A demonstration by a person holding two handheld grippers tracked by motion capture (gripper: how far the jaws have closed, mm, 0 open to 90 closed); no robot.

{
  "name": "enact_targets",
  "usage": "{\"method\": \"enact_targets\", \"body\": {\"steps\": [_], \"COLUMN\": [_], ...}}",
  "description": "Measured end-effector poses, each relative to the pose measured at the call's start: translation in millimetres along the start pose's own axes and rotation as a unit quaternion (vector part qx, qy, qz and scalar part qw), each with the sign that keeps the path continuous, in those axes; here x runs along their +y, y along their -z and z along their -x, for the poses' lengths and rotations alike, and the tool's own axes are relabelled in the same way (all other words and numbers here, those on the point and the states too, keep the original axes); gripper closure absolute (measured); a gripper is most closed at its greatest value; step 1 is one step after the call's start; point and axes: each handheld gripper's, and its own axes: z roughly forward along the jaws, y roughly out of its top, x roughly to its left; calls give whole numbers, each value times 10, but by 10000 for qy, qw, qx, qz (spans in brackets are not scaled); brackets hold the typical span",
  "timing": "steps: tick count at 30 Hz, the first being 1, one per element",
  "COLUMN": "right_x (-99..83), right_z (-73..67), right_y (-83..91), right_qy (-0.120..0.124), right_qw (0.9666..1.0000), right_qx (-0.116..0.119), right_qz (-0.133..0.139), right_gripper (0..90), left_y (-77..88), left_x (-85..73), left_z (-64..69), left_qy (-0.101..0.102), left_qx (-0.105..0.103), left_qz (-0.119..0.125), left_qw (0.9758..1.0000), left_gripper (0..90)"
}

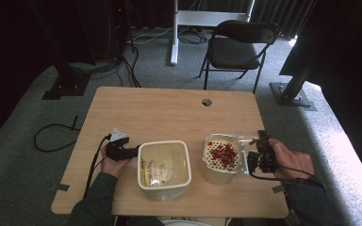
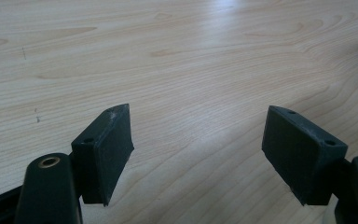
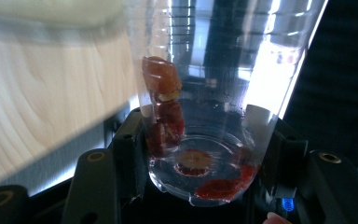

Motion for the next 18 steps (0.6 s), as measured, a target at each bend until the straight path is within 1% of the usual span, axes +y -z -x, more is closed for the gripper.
{"method": "enact_targets", "body": {"steps": [1, 3, 4, 5, 6, 8, 9, 10, 11, 13, 15, 18], "right_x": [2, -73, -73, -45, -29, -60, -60, -38, -22, -21, 36, 60], "right_z": [7, 47, 41, 22, 20, 68, 75, 56, 43, 65, 24, 42], "right_y": [7, -52, -60, -47, -26, -20, -28, -29, -29, -43, -54, -70], "right_qy": [-27, -181, -128, -52, 18, -165, -150, -54, -16, -140, 29, -43], "right_qw": [10000, 9997, 9997, 9998, 10000, 9998, 9998, 9999, 10000, 9998, 10000, 10000], "right_qx": [-9, -9, -27, -28, -19, -75, -63, -49, -34, -85, -41, -48], "right_qz": [7, -170, -192, -167, -68, -101, -115, -100, -86, -92, -35, 14], "right_gripper": [435, 435, 435, 435, 435, 435, 435, 435, 435, 435, 435, 435], "left_y": [1, 1, -1, -6, -6, -8, -13, -16, -15, -19, -24, -25], "left_x": [1, 3, 4, 5, 6, 6, 5, 5, 4, 3, 1, -1], "left_z": [5, 19, 20, 17, 11, 14, 19, 21, 21, 22, 21, 20], "left_qy": [-19, -46, -62, -40, -27, -27, -43, -45, -39, -41, -44, -56], "left_qx": [-4, -12, 5, -4, -5, -12, 1, 1, -2, -10, 0, 4], "left_qz": [-2, -3, -18, -18, -13, -9, -20, -20, -17, -17, -40, -40], "left_qw": [10000, 10000, 10000, 10000, 10000, 10000, 10000, 10000, 10000, 10000, 10000, 10000], "left_gripper": [249, 249, 249, 249, 249, 249, 249, 249, 249, 249, 249, 249]}}
